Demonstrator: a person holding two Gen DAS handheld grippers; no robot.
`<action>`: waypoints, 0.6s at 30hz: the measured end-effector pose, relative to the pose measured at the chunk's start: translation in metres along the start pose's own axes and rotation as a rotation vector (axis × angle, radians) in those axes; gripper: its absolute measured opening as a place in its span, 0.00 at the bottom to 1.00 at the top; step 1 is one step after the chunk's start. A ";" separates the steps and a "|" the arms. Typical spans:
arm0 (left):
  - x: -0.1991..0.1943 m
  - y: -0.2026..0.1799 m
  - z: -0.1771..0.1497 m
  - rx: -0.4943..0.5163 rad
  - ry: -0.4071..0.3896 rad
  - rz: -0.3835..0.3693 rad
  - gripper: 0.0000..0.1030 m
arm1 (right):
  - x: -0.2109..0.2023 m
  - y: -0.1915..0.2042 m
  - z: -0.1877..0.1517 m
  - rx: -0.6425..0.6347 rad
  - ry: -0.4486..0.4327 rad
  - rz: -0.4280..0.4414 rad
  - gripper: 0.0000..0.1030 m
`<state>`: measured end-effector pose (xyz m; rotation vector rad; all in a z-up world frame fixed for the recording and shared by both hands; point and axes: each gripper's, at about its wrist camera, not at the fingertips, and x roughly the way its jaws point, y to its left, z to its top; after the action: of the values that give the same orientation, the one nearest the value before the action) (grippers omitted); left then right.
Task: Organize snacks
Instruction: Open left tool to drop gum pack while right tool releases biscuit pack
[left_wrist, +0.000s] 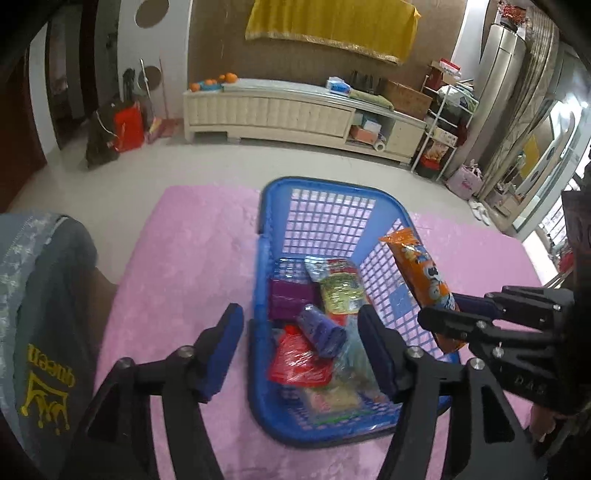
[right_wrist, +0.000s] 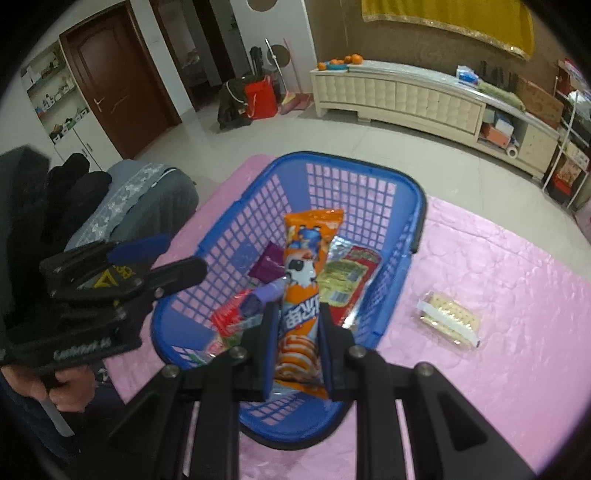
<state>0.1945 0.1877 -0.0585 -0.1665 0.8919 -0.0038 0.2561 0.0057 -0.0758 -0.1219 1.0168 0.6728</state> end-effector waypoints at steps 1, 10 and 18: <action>-0.004 0.003 -0.003 0.004 -0.004 0.010 0.63 | 0.001 0.004 0.001 0.010 0.001 0.014 0.24; -0.018 0.040 -0.023 -0.031 0.006 0.069 0.63 | 0.025 0.047 0.005 -0.002 0.039 0.064 0.24; -0.023 0.054 -0.034 -0.042 0.012 0.077 0.63 | 0.052 0.067 0.001 0.011 0.084 0.035 0.24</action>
<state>0.1500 0.2381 -0.0694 -0.1710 0.9102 0.0856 0.2366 0.0832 -0.1041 -0.1245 1.1055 0.6986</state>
